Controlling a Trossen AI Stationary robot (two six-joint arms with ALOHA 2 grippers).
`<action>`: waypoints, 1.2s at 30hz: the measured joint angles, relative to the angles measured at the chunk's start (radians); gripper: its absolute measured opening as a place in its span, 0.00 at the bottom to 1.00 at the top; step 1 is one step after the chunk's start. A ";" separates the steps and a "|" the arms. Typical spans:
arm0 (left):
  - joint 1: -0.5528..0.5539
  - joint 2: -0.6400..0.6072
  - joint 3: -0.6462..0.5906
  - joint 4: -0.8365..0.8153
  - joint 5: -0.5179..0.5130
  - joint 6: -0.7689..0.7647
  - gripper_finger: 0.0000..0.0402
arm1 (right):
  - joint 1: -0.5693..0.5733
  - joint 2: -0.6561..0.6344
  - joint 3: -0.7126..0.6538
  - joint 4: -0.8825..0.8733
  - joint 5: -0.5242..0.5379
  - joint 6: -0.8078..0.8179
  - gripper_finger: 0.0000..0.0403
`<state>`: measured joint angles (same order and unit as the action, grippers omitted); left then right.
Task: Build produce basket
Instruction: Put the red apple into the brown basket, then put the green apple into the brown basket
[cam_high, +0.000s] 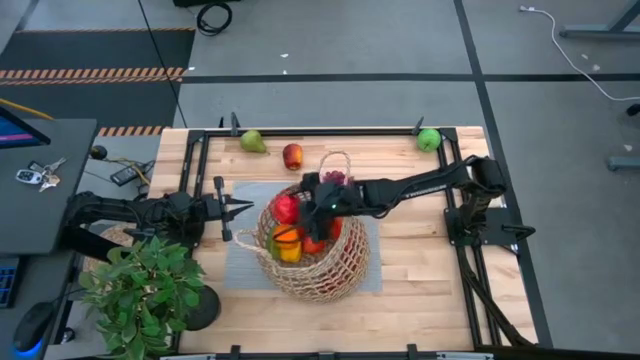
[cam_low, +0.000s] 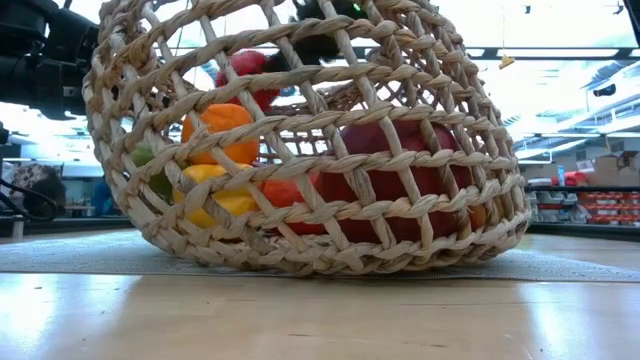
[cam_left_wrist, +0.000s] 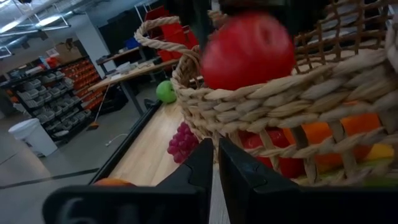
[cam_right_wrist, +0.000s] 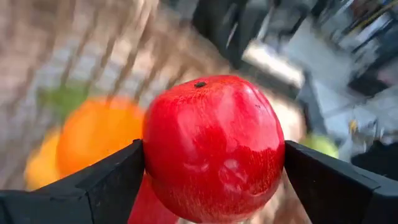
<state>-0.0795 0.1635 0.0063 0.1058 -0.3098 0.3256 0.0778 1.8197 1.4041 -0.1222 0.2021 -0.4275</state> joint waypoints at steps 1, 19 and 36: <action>0.000 0.000 0.000 0.001 0.000 0.000 0.08 | 0.007 0.000 -0.001 -0.039 0.016 -0.008 0.94; 0.000 0.000 0.000 0.001 0.000 0.000 0.08 | 0.075 -0.023 0.002 -0.210 0.005 0.006 0.94; 0.000 0.000 0.000 0.001 0.000 0.000 0.09 | 0.071 -0.022 0.002 -0.133 0.029 0.016 0.99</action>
<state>-0.0797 0.1635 0.0065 0.1066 -0.3099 0.3256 0.1486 1.7973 1.4059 -0.2549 0.2310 -0.4112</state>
